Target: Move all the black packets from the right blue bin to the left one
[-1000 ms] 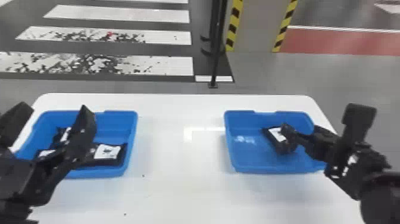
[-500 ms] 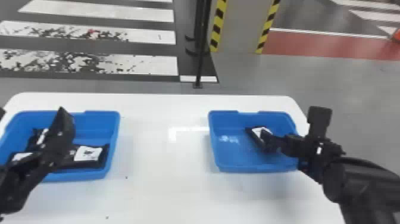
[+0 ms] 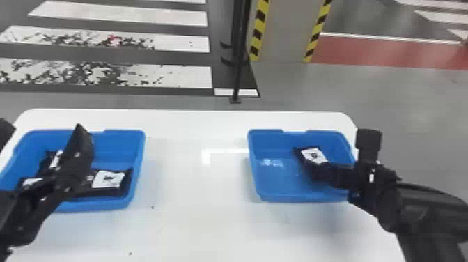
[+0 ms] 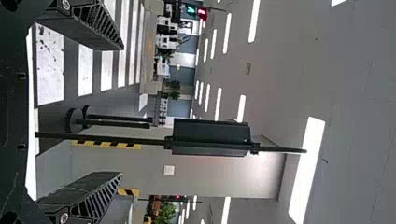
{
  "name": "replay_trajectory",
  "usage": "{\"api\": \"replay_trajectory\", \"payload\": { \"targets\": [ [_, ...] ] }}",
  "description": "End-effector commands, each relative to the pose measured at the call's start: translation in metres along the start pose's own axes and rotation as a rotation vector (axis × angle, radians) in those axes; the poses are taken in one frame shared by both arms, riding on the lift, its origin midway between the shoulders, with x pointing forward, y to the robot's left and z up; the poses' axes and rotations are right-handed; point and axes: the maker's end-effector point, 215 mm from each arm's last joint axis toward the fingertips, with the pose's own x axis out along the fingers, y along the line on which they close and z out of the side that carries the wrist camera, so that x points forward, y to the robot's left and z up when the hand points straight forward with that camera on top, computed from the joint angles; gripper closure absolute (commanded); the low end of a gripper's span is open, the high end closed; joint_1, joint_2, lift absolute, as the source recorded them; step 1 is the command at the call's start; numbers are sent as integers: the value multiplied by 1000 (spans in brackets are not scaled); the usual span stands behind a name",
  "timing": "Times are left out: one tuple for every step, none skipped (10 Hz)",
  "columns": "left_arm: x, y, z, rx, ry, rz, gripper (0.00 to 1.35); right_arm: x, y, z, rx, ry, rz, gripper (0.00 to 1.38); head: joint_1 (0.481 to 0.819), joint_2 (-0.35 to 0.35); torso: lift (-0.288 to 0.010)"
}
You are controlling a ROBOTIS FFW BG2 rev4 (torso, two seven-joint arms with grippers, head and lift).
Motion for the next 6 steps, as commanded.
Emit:
{"api": "replay_trajectory", "payload": {
  "targets": [
    [0, -1, 0, 0, -2, -2, 84, -2, 8, -4, 8, 22, 19, 1075, 695, -139, -140],
    [0, -1, 1, -1, -4, -2, 85, -6, 25, 2, 2, 3, 53, 1162, 695, -139, -140],
    [0, -2, 0, -3, -4, -3, 93, -11, 44, 15, -7, -24, 94, 1171, 695, -129, -140],
    [1, -3, 2, -3, -9, -6, 93, -14, 56, 24, 0, -48, 126, 1179, 695, -109, -140],
    [2, -4, 3, -2, -16, -8, 93, -14, 66, 32, 22, -82, 170, 1179, 695, -89, -140],
    [2, -3, 6, -2, -26, -8, 93, -18, 81, 40, 54, -133, 237, 1179, 695, -77, -140]
  ]
}}
